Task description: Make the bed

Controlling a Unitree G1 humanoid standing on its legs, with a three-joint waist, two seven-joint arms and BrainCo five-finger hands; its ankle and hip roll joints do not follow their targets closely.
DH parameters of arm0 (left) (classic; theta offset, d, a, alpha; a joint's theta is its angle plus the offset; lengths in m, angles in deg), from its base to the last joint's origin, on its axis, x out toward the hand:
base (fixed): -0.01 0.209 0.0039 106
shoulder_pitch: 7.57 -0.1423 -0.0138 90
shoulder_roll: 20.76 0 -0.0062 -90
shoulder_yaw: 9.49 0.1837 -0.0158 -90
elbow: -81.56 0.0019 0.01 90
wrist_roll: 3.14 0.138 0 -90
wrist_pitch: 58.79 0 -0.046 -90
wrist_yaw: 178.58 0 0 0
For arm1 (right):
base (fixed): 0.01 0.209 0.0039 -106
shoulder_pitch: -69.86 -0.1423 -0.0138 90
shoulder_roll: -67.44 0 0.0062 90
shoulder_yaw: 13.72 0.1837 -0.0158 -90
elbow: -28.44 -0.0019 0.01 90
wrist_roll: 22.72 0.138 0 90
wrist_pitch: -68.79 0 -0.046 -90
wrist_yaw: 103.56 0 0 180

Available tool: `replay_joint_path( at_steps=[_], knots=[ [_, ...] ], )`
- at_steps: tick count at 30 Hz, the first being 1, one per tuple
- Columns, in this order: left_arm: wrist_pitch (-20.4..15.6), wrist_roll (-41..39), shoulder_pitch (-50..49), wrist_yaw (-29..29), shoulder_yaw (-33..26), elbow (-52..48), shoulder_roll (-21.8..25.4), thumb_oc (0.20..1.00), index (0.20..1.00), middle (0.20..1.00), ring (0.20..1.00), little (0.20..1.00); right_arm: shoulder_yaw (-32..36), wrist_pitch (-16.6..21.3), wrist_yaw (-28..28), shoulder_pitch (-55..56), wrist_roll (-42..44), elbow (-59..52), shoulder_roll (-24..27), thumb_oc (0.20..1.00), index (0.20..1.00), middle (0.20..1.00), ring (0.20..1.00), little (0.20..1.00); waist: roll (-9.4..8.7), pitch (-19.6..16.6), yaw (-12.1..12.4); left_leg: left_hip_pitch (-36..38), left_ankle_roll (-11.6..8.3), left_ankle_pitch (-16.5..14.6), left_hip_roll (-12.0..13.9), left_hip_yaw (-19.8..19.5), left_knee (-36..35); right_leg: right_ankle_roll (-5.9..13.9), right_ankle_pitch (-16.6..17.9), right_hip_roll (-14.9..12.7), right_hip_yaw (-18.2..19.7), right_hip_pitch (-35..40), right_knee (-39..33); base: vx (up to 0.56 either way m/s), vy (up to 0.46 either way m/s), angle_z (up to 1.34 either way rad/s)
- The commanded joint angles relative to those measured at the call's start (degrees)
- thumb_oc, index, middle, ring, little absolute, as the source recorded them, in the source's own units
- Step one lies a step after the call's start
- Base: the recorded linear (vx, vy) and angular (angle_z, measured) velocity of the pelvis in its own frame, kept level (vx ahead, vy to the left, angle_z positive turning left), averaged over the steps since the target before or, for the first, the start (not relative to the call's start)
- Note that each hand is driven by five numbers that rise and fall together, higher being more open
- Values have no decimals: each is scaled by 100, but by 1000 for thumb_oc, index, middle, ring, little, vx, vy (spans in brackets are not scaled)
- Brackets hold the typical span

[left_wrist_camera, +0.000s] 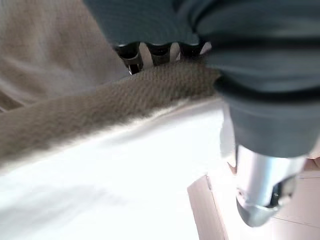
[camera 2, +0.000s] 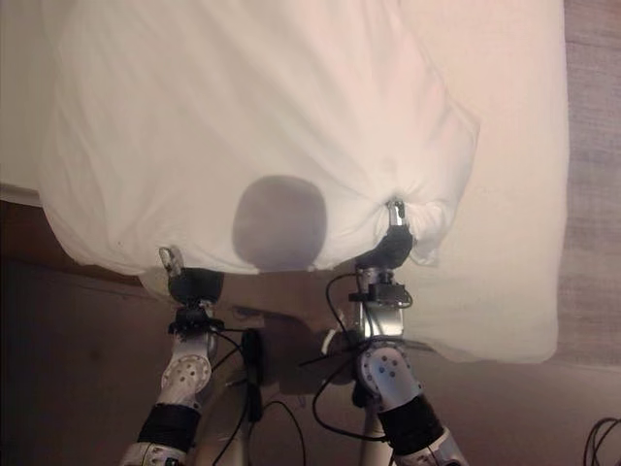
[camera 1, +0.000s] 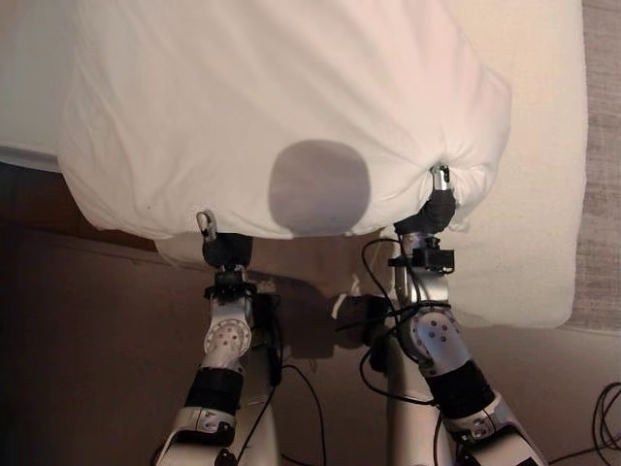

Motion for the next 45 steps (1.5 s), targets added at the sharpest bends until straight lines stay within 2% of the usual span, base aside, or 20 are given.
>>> replay_joint_path(
  at_steps=[1, 6, 7, 8, 9, 22, 26, 28, 29, 30, 32, 33, 35, 37, 40, 41, 42, 43, 44, 45],
  knots=[
    [-169, 499, 314, 65, 47, -135, 197, 1000, 1000, 1000, 1000, 1000, 14, 148, -412, 55, -182, -959, -90, 200, 200, 200, 200, 200, 170, -354, -180, -128, 312, -65, -151, 123, -98, 217, 592, 393, 421, 79, -482, 0, 0, 0],
    [-242, 537, 395, 248, 58, -69, 219, 1000, 1000, 1000, 1000, 1000, -7, 156, -344, 48, -188, -926, -71, 200, 200, 200, 200, 200, 176, -375, -206, -112, 301, -63, -142, 132, -98, 218, 596, 403, 424, 91, -487, 0, 0, 0],
    [-237, 590, 391, 314, 69, -18, 249, 849, 849, 849, 849, 849, -16, 142, -337, 49, -185, -912, -65, 200, 200, 200, 200, 200, 184, -376, -212, -93, 308, -68, -149, 131, -105, 223, 600, 412, 438, 97, -489, 0, 0, 0],
    [-263, 686, 395, 409, 73, 31, 294, 322, 322, 322, 322, 322, -8, 138, -342, 39, -190, -884, -43, 200, 200, 200, 200, 200, 191, -370, -209, -84, 313, -65, -154, 133, -109, 223, 604, 416, 450, 96, -481, 0, 0, 0],
    [-289, 709, 400, 478, 86, 52, 327, 200, 200, 200, 200, 200, 3, 134, -347, 40, -186, -874, -33, 200, 200, 200, 200, 200, 210, -357, -211, -76, 317, -71, -154, 138, -90, 221, 595, 420, 474, 96, -460, 0, 0, 0],
    [-362, 825, -73, 623, -17, -176, 305, 200, 200, 200, 200, 200, 125, -9, -178, 318, -222, -720, 67, 200, 200, 200, 200, 200, 522, -268, -211, 662, 185, 184, -82, 187, -513, 129, 392, 604, 538, 643, -478, -16, -67, -6],
    [-481, 999, -287, 826, -61, -339, 319, 200, 200, 200, 200, 200, 207, -37, 24, 412, -327, -555, 136, 200, 200, 200, 200, 200, 506, -212, -171, 962, 108, 347, -73, 118, -587, 58, 328, 705, 485, 1063, -686, -18, -123, -5],
    [-584, 1165, -372, 973, -146, -451, 293, 200, 200, 200, 200, 200, 324, -80, 34, 528, -258, -295, 182, 200, 200, 200, 200, 200, 359, -93, 4, 952, -74, 549, -275, -428, -130, -8, 333, 746, 538, 1274, -775, -33, -98, -10],
    [-618, 1226, -522, 1079, -254, -570, 253, 200, 200, 200, 200, 200, 432, -56, 33, 608, -157, -159, 236, 200, 200, 200, 200, 200, 226, -75, 15, 1180, -55, 500, -199, -736, -279, -23, 300, 689, 599, 1433, -821, -1, -47, -12],
    [-618, 1227, -523, 1080, -254, -570, 253, 200, 200, 200, 200, 200, 432, -56, 33, 608, -156, -158, 236, 200, 200, 200, 200, 200, 226, -78, 14, 1179, -54, 505, -199, -737, -284, -23, 303, 688, 598, 1432, -825, 13, 4, -10],
    [-782, 1265, -668, 1237, -342, -825, 297, 200, 200, 200, 200, 200, 493, 12, 159, 698, -79, -71, 279, 200, 200, 200, 200, 200, 116, -129, 33, 1699, -131, 937, 585, -982, -1283, 79, 229, 646, 794, 1510, -753, 66, 192, 12],
    [-782, 1267, -667, 1241, -341, -830, 297, 200, 200, 200, 200, 200, 495, 12, 159, 695, -79, -70, 279, 200, 200, 200, 200, 200, 116, -135, 40, 1705, -134, 975, 592, -975, -1325, 74, 255, 654, 797, 1501, -771, 84, 276, 12],
    [-910, 1231, -676, 1367, -423, -912, 389, 200, 200, 200, 200, 200, 656, 32, 148, 790, -12, -17, 323, 200, 200, 200, 200, 200, 137, -225, 128, 2008, -296, 1335, 908, -1313, -2244, 273, 271, 582, 1081, 1435, -709, 69, 490, -11],
    [-944, 1248, -673, 1406, -445, -921, 428, 200, 200, 200, 200, 200, 659, 14, 139, 828, -12, 2, 328, 200, 200, 200, 200, 200, 122, -262, 193, 2024, -310, 1297, 832, -1516, -2143, 347, 342, 536, 1213, 1408, -737, 34, 419, -25],
    [-862, 1241, -558, 1295, -306, -1003, 650, 200, 200, 200, 200, 200, 792, -116, 106, 1022, -179, -61, 503, 200, 200, 200, 200, 200, 9, -191, 44, 1729, -96, 133, 478, -1033, -813, 692, 764, -40, 1334, 1638, -1114, 28, 501, -16],
    [-806, 1241, -577, 1209, -215, -1032, 694, 200, 200, 200, 200, 200, 758, -190, 99, 1082, -205, -80, 483, 200, 200, 200, 200, 200, -72, -147, 33, 1594, 27, -295, 188, -1065, -186, 753, 1243, -287, 1428, 1827, -1479, 85, 650, 35],
    [-773, 1230, -587, 1149, -187, -1003, 740, 200, 200, 200, 200, 200, 814, -205, 69, 1219, -195, -100, 454, 200, 200, 200, 200, 200, -85, -121, 7, 1454, 91, -445, 7, -975, 53, 792, 1644, -461, 1429, 2022, -1828, 91, 695, 29],
    [-761, 1289, -609, 1083, -138, -1024, 793, 200, 200, 200, 200, 200, 820, -187, 88, 1313, -205, -99, 430, 200, 200, 200, 200, 200, -70, -77, -6, 1310, 164, -597, -195, -833, 325, 856, 2469, -792, 1324, 2199, -2305, 76, 921, 16],
    [-608, 1529, -798, 1028, -72, -1049, 865, 200, 200, 200, 200, 200, 743, -242, 110, 1247, -292, -164, 320, 200, 200, 200, 200, 200, 31, -131, 75, 1265, 375, -788, -263, -613, 331, 792, 2886, -1082, 809, 2326, -2921, 32, 953, 4],
    [-607, 1582, -814, 950, -45, -1144, 926, 200, 200, 200, 200, 200, 729, -271, 110, 1266, -383, -259, 337, 200, 200, 200, 200, 200, 81, -139, 21, 1216, 485, -725, -419, -561, 282, 629, 2525, -902, 934, 2290, -2662, 2, 718, -36]
  ],
)
